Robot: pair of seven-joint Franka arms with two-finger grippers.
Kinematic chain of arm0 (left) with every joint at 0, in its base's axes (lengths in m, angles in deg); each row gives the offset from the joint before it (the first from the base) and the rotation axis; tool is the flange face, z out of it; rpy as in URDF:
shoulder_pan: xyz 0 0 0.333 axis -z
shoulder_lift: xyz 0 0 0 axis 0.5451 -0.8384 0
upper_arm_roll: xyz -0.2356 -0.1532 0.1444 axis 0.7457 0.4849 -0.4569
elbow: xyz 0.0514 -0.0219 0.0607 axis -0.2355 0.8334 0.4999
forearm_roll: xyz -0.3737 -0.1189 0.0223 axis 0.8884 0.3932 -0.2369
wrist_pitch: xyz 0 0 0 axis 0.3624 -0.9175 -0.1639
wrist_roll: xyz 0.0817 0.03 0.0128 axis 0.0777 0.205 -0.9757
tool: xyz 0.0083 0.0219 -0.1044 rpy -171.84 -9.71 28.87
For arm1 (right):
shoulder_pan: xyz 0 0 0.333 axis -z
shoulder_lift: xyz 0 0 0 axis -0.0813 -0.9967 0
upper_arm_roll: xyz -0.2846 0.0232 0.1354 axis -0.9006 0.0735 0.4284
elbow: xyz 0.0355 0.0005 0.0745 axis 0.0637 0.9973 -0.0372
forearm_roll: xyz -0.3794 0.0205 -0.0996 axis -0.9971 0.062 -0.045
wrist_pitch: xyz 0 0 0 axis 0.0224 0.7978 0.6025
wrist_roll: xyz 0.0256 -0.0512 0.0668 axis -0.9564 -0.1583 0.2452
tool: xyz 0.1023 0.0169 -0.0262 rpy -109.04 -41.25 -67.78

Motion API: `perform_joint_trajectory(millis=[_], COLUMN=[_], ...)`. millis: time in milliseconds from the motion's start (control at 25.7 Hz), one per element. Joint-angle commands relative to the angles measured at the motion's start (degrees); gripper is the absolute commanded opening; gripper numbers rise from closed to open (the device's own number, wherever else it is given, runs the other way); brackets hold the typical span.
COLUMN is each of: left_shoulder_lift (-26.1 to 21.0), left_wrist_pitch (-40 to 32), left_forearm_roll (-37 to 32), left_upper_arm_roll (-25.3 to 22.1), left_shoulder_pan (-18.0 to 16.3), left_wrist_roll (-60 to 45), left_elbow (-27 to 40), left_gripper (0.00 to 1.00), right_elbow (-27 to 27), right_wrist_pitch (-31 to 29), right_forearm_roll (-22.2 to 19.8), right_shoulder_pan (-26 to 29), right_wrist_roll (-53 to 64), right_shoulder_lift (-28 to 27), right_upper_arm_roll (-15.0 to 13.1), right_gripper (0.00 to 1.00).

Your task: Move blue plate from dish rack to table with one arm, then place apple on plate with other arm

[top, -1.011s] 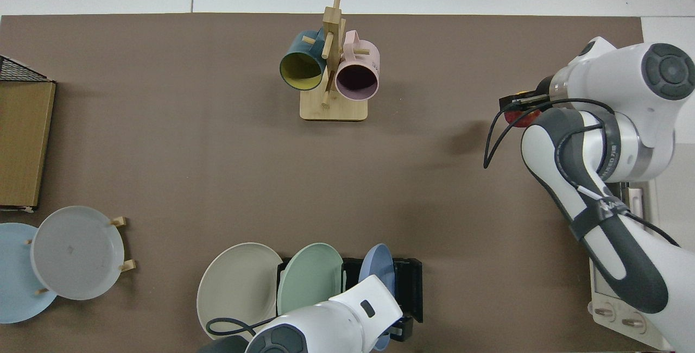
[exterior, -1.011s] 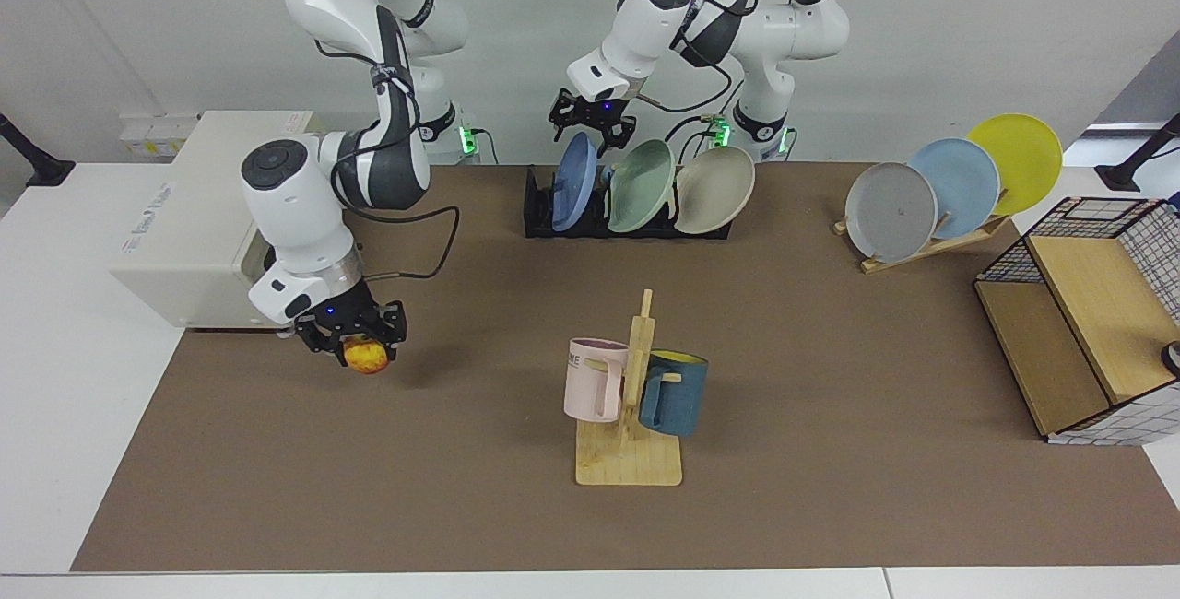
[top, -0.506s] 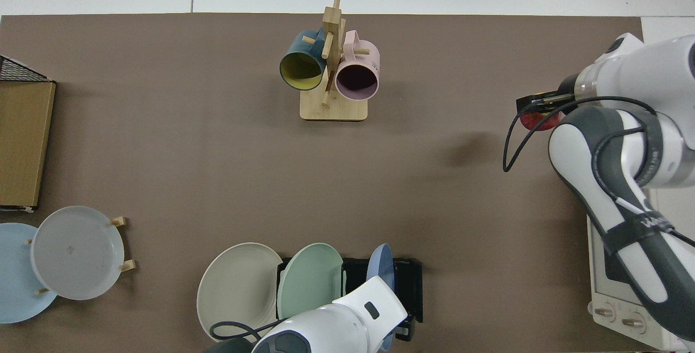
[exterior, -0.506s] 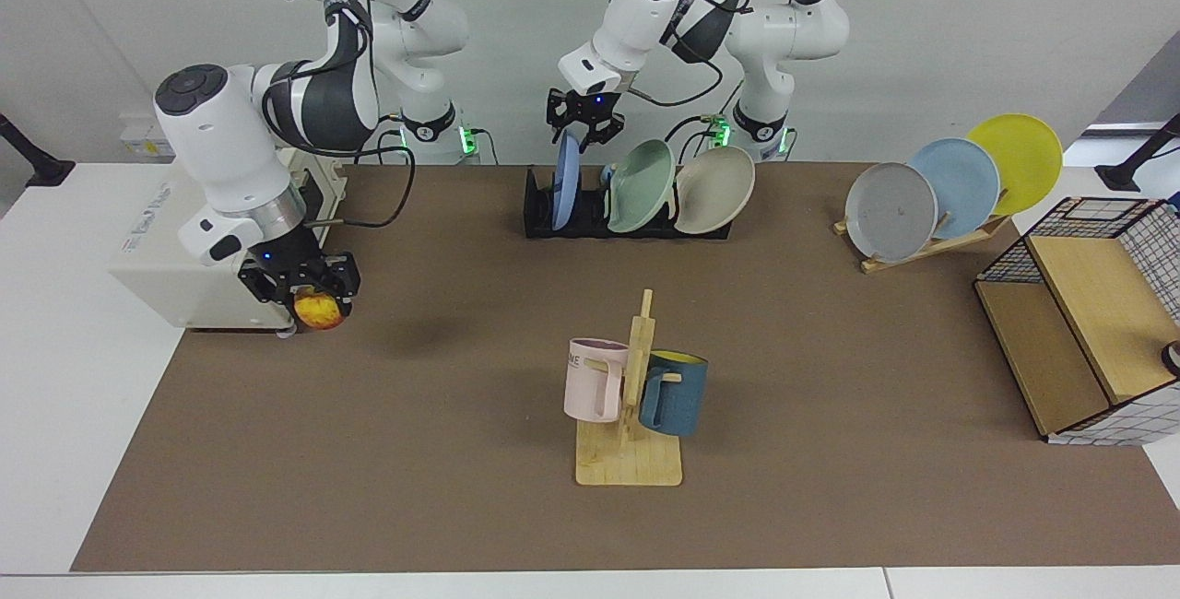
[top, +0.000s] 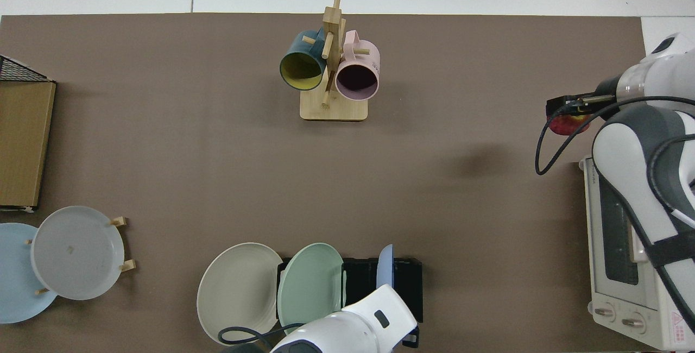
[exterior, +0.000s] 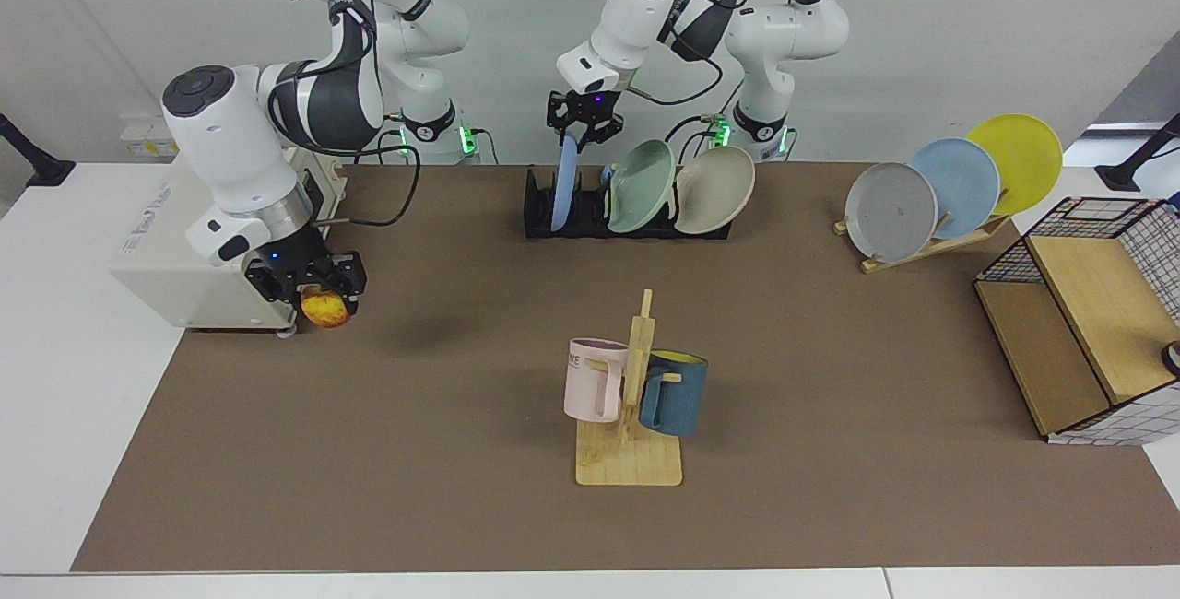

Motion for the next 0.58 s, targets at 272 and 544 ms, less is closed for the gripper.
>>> perform_joint_trajectory(millis=[272, 544], left_shoulder_lift=[-0.30, -0.38], left_wrist_pitch=[-0.37, -6.34], left_forearm_roll=[-6.75, -11.93], left_upper_arm_roll=[0.64, -2.70], left_shoulder_pan=[-4.09, -4.09], left_wrist_roll=[-0.21, -2.67], left_elbow=[-0.91, -5.12], left_gripper=[0.00, 0.00], right_elbow=[0.28, 0.28], right_wrist_pitch=[0.59, 0.59], right_forearm_roll=[0.38, 0.38], right_shoulder_pan=[0.29, 0.29], right_wrist_roll=[-0.60, -0.51], right_shoulder_lift=[0.62, 0.62], right_upper_arm_roll=[0.26, 0.26], right_gripper=[0.00, 0.00])
